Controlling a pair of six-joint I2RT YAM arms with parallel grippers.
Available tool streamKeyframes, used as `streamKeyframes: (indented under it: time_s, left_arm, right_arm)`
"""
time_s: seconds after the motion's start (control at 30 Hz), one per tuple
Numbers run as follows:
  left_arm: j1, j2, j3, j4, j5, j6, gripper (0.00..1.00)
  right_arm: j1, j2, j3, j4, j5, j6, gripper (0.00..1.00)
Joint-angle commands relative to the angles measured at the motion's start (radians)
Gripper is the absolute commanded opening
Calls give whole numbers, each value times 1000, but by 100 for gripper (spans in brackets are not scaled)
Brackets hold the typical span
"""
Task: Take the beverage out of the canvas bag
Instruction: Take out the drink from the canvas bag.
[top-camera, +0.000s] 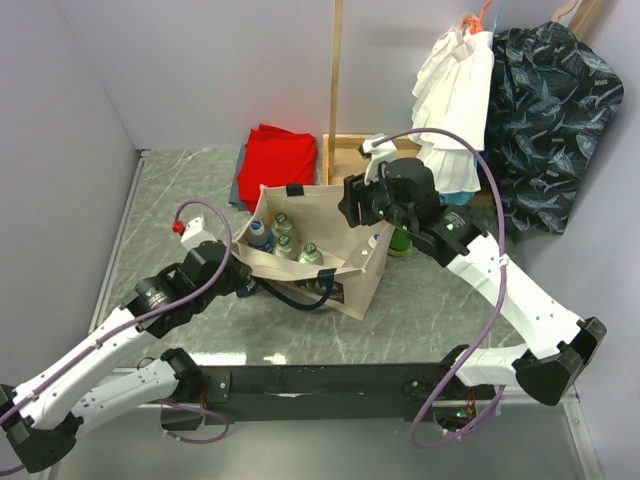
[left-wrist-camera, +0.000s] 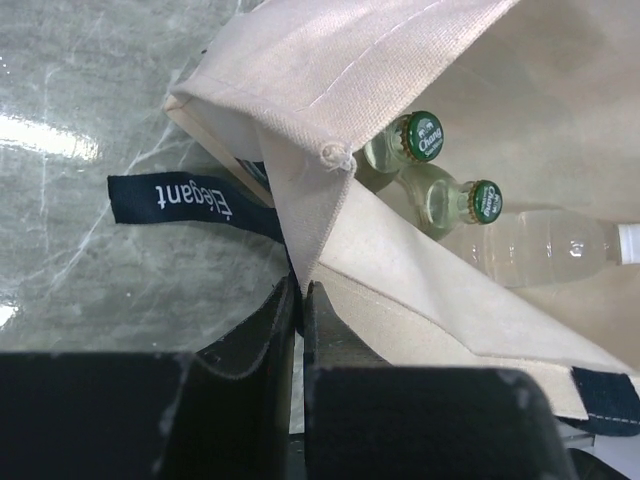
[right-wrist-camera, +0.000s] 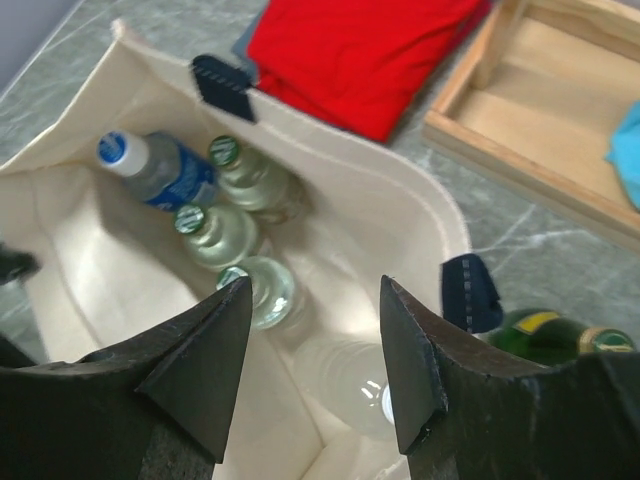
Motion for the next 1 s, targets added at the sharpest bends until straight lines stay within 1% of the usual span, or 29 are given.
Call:
streamKeyframes:
  time_s: [0.0, 0.17, 0.23, 0.4, 0.5, 0.57, 0.67, 0.7, 0.73, 0.8, 0.83, 0.87, 0.9, 0.93, 0.97]
  left_arm:
    - [-2, -6, 6, -107, -20, 6, 1]
    - [-2, 33, 7, -63, 6, 23, 1]
    - [-2, 39, 6, -57, 8, 29, 1]
    - [-2, 53, 15, -35, 18, 45, 1]
    - [-2, 51, 9, -67, 9, 45, 1]
    - [-2, 40, -3, -67, 1, 54, 1]
    - [-2, 43, 3, -49, -2, 62, 4]
    - [-2, 45, 7, -44, 3, 62, 7]
    - [-2, 47, 10, -31, 6, 66, 13]
    - [0, 57, 10, -18, 9, 72, 15]
    - [-2, 60, 10, -9, 9, 74, 23]
    - [0, 68, 12, -3, 9, 77, 28]
    - [-2, 73, 14, -1, 9, 79, 32]
    - [-2, 80, 20, 3, 9, 80, 35]
    - [-2, 83, 23, 6, 11, 80, 35]
  right_arm:
    - [45, 15, 25, -16, -53, -7, 61]
    - [99, 81, 68, -92, -91, -25, 61]
    - [120, 100, 60, -95, -79, -27, 61]
    - [125, 133, 20, -131, -71, 1, 61]
    - [133, 121, -35, -126, -65, 15, 61]
    - [139, 101, -72, -126, -79, 34, 61]
    - [165, 64, -128, -131, -79, 62, 60]
    - [185, 55, -142, -135, -58, 77, 60]
    - [200, 38, -153, -155, -57, 88, 60]
    - [235, 20, -187, -169, -34, 108, 60]
    - [246, 5, -199, -178, -39, 111, 61]
    - [258, -3, -219, -184, -39, 122, 60]
    - [286, -9, -228, -189, -6, 130, 61]
    - [294, -20, -245, -197, 2, 140, 61]
    - [298, -23, -254, -200, 4, 149, 61]
